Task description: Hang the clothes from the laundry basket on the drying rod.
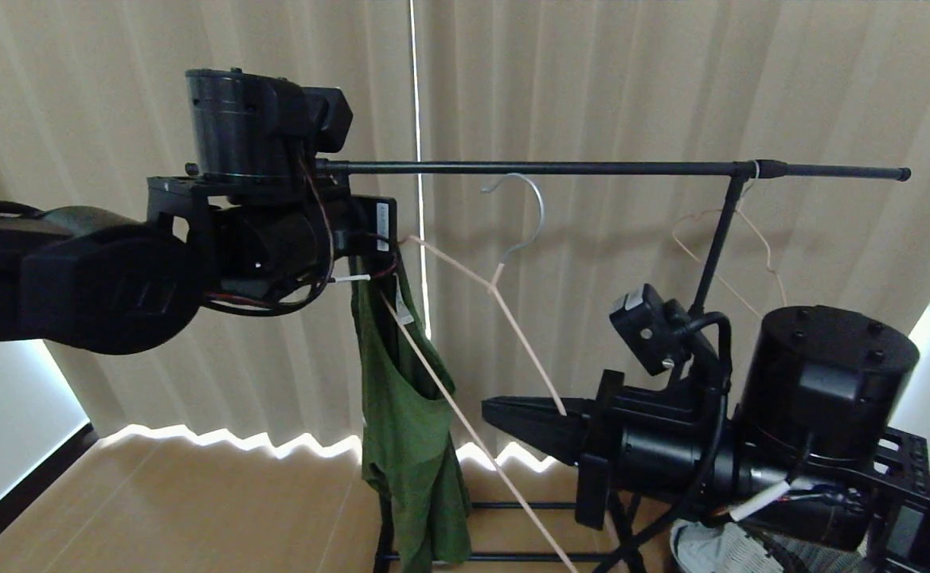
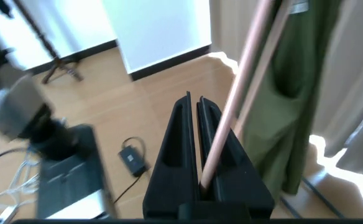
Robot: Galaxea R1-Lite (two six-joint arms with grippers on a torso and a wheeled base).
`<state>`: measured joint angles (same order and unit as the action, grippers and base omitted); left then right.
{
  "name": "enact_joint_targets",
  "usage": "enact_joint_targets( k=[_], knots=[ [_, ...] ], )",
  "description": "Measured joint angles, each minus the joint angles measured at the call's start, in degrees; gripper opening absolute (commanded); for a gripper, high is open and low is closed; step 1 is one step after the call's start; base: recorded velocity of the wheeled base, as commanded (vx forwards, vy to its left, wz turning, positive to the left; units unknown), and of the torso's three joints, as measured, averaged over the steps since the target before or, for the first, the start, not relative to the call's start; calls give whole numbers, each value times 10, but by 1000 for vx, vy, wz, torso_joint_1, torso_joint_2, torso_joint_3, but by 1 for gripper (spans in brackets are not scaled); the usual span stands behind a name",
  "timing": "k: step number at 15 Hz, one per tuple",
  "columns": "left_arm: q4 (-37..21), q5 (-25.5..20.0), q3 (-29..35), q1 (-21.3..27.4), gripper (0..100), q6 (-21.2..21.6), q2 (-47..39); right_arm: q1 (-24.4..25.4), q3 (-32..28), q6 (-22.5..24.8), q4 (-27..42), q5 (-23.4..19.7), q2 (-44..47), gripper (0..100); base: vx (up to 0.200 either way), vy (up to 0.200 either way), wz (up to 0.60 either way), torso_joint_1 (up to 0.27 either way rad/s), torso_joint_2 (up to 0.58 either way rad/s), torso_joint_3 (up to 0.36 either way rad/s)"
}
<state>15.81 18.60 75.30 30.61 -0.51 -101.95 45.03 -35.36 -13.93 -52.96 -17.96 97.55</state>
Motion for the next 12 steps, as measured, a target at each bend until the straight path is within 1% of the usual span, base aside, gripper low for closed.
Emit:
enact_joint_targets(
  k=[3,4,6,7,9,10,12],
  knots=[
    [0,-2,-34,19,0,2,31,-8,-35,0,15,0,27,0,0,0,0,0,0,0],
    [0,-2,-44,25,0,2,42,-9,-46,0,40,1,30,0,0,0,0,0,0,0],
    [0,-24,-66,32,0,2,64,-11,-77,1,108,2,24,0,0,0,0,0,0,0],
    [0,-49,-82,34,0,3,80,-16,-99,1,150,3,18,0,0,0,0,0,0,0],
    [0,-90,-111,35,0,19,108,-27,-143,3,241,4,6,0,0,0,0,0,0,0],
    [0,-100,-122,35,0,26,119,-31,-168,6,282,5,2,0,0,0,0,0,0,0],
    [1,-106,-132,46,0,30,131,-36,-205,18,313,4,-2,0,0,0,0,0,0,0]
  ],
)
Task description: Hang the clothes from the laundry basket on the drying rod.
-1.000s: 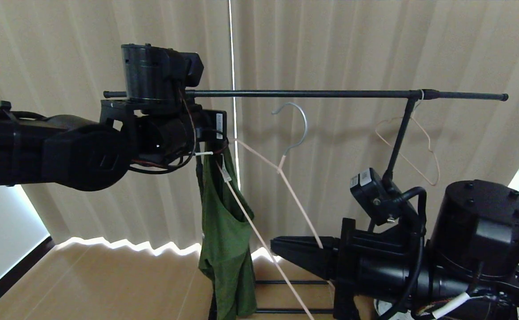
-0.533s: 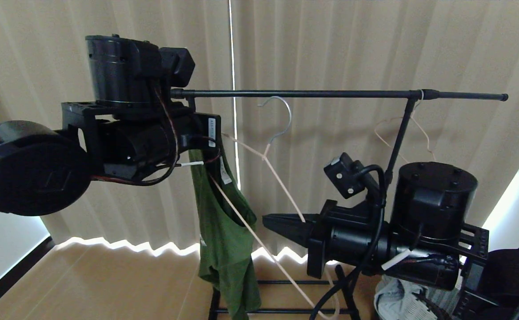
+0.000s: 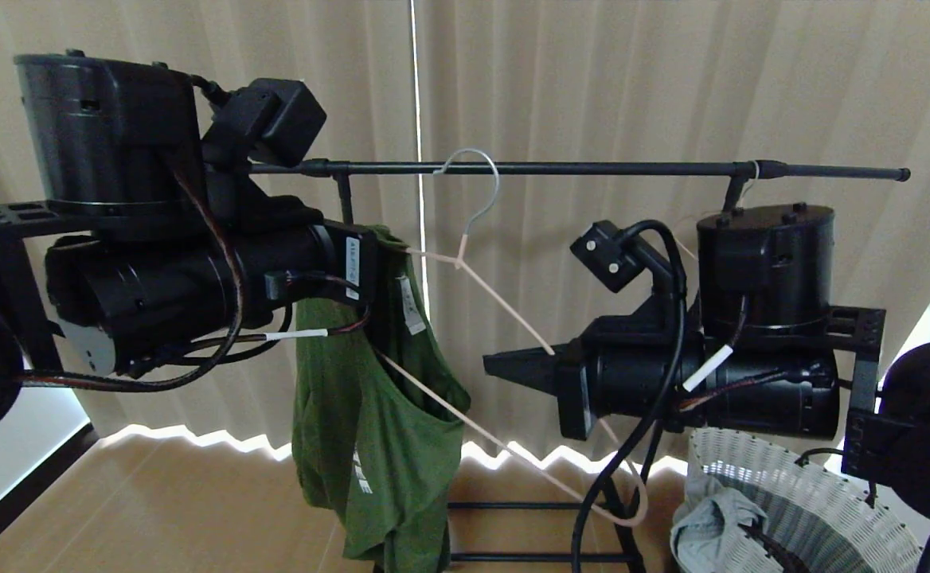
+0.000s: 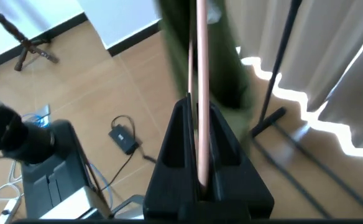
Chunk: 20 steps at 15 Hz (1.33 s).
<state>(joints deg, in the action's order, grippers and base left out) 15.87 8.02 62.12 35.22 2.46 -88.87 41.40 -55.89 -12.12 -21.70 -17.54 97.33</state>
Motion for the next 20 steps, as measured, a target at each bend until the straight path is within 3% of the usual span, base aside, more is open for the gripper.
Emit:
enact_joint_targets(
  k=[2,7,19,20],
  knots=[
    [7,-7,-1,22,0,8,5,-3,-46,7,41,-1,8,0,0,0,0,0,0,0],
    [24,-27,-7,52,0,23,8,-4,-103,8,47,-2,53,0,0,0,0,0,0,0],
    [25,-27,-94,46,0,44,39,-10,-80,19,45,-1,1,0,0,0,0,0,0,0],
    [25,-27,-96,46,100,52,39,-10,-80,19,45,-1,-2,0,0,0,0,0,0,0]
  ],
)
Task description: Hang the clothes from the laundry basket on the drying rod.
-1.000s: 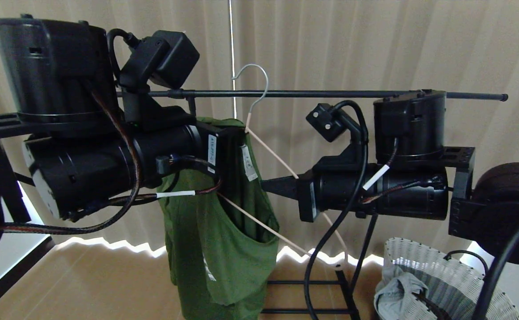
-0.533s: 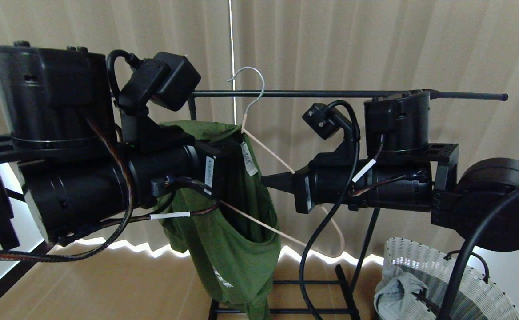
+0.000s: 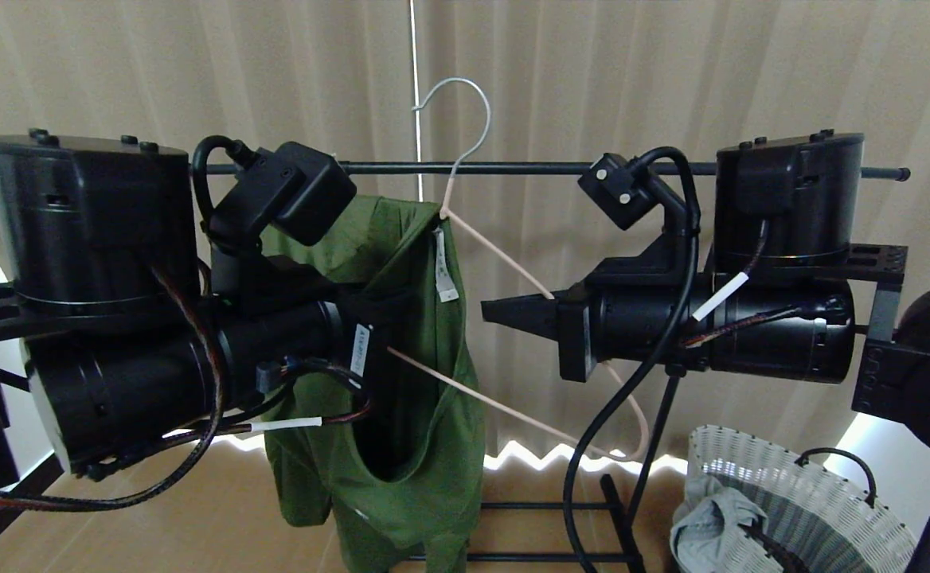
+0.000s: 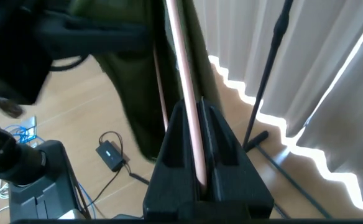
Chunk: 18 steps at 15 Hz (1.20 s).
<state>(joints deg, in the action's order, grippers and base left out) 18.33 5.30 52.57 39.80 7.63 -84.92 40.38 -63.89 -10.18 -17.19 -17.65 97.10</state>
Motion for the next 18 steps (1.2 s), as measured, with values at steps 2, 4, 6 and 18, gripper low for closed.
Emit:
enact_joint_targets(
  k=[2,4,6,18],
  knots=[
    [-2,0,-2,0,100,2,1,0,1,0,-2,0,-6,0,0,0,0,0,0,0],
    [-1,0,-4,0,100,2,5,-2,2,0,0,0,-14,0,0,0,0,0,0,0],
    [-1,0,-15,-1,100,4,14,-7,7,0,4,0,-26,0,0,0,0,0,0,0],
    [35,1,-72,-83,100,100,64,-68,30,0,70,-3,-91,0,0,0,0,0,0,0]
  ],
)
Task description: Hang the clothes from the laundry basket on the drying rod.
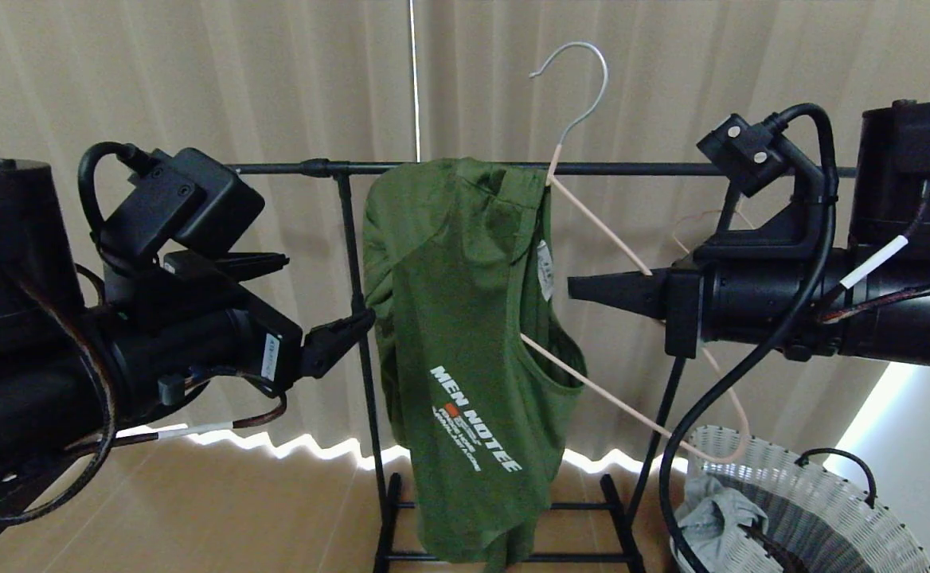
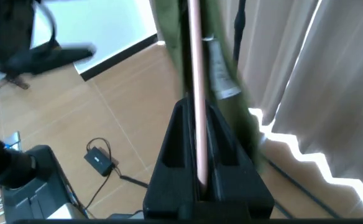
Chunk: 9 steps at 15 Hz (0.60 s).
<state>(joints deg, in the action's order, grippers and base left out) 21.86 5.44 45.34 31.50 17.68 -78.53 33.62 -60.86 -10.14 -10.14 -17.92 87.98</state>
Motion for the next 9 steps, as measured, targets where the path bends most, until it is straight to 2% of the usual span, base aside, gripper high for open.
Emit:
enact_joint_targets(
  k=[3,5,9],
  knots=[
    [36,-17,-10,-20,100,89,1,0,6,25,4,-37,-2,0,0,0,0,0,0,0],
    [55,-73,0,-39,100,138,-2,0,3,43,33,-57,-2,0,0,0,0,0,0,0],
    [58,-139,65,-58,100,247,-37,4,-4,74,56,-101,-1,0,0,0,0,0,0,0]
  ],
)
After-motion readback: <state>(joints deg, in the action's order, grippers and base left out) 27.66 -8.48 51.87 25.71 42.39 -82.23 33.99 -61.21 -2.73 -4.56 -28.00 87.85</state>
